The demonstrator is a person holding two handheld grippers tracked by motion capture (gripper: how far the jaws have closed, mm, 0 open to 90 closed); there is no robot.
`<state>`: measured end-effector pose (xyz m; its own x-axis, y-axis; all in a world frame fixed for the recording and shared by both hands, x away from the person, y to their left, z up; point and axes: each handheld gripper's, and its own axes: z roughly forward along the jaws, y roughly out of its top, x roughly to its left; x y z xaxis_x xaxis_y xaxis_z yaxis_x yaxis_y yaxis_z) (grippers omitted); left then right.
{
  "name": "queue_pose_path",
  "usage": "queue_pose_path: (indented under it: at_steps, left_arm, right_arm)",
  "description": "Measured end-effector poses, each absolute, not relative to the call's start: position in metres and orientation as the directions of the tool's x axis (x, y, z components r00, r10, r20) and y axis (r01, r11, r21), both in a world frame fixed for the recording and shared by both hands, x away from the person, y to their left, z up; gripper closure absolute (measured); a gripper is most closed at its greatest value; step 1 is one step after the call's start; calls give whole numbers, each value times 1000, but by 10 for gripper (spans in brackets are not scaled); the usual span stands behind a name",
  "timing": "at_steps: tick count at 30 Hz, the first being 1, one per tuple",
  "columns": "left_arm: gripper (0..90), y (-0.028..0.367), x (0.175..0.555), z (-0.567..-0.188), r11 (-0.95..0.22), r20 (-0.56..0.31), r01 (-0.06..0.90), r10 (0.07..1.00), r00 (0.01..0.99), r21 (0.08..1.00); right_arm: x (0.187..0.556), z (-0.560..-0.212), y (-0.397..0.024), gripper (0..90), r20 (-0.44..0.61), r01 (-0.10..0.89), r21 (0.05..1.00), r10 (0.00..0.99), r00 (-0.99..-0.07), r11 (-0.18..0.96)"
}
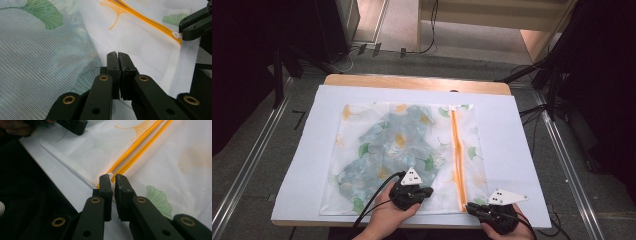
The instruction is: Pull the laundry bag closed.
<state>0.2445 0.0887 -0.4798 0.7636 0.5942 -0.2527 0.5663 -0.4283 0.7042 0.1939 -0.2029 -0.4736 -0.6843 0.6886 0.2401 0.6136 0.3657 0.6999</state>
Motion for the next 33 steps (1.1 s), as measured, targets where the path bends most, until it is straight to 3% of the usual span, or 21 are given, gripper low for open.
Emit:
queue_pose_path:
  at_steps: [11, 18, 26, 33]
  left_arm:
    - [896, 89, 245, -480, -422, -262, 570, 592, 762, 705]
    - [896, 89, 245, -480, -420, -263, 571, 593, 761, 705]
    - [898, 89, 245, -480, -423, -260, 569, 592, 763, 705]
    - [898, 89, 245, -480, -425, -256, 568, 594, 763, 705]
  right_arm:
    - [197, -471, -206, 900, 237, 619, 713, 718, -654, 329]
    - [195, -470, -209, 741, 271, 614, 729, 696, -665, 303]
    - [195, -478, -199, 617, 178, 580, 705, 690, -701, 408]
    - [190, -477, -196, 840, 139, 544, 703, 662, -736, 457]
